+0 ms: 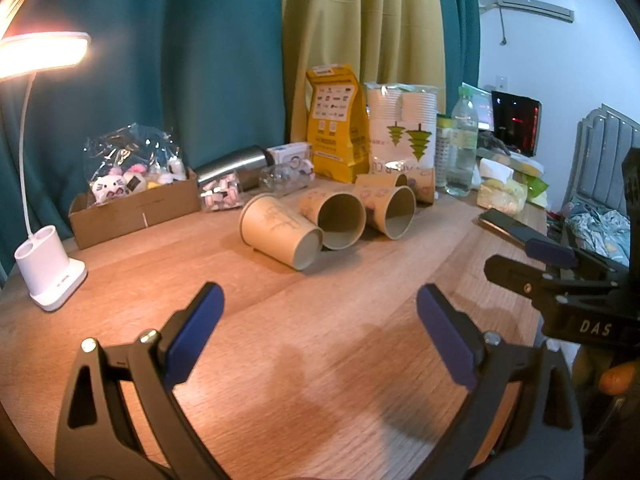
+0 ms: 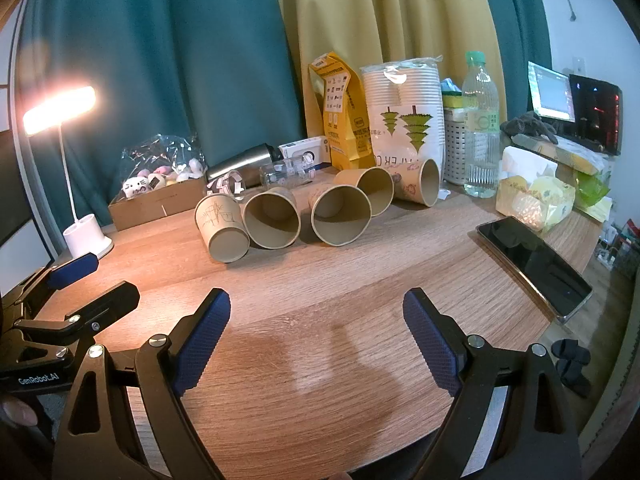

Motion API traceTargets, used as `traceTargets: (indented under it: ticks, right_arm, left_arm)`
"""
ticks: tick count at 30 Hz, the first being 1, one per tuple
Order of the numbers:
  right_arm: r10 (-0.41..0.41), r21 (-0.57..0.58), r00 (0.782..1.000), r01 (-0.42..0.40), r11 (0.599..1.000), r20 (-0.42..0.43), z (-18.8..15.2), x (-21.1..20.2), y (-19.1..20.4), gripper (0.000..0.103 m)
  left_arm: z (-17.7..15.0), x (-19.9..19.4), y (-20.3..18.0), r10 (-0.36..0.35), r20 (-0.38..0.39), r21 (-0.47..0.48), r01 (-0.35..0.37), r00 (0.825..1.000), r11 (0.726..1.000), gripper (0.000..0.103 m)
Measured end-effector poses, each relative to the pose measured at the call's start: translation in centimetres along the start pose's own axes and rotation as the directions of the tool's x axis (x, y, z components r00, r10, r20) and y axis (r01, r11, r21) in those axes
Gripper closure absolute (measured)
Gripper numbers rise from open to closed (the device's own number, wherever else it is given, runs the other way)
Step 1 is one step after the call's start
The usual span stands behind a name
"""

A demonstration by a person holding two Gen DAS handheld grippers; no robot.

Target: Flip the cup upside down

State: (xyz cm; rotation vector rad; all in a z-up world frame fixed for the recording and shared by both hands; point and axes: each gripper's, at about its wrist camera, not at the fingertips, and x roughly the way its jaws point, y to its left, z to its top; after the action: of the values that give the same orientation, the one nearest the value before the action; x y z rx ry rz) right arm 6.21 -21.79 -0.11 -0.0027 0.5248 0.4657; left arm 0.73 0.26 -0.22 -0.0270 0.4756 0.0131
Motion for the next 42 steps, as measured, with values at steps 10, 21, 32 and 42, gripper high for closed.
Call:
traceTargets:
  ticks: [10,21,32,42]
  right_arm:
    - [0.002,0.001,1.000,-0.002,1.000,0.001,-0.1,0.0,-0.1,0.013]
    - [0.052,0.004,0.999,-0.052,0.999,-0.013,-0.1,0.9,0.3,0.013]
    - [0.092,0.028,0.995,-0.091,0.996,-0.034,3.8,3.5,-1.3,0.013]
    - [0.172,0.070,0.984,-0.169,0.983,-0.037,5.1,6.1,-2.3,0.013]
  left_arm:
    - [-0.3,-0.1,-0.3,-0.004,0.001,0.004,0.004,1.000,1.000,0.005]
    - [1.4,1.7,0.9,-0.067,-0.126,-0.119,0.052,0.990,0.992,0.005]
    - [6.0,8.8,5.0,-0.072,-0.295,-0.288,-0.017,0.953,0.957,0.005]
    - [7.4,16.8,7.3,-0.047,-0.421,-0.348,-0.113,0.906,0.931,0.005]
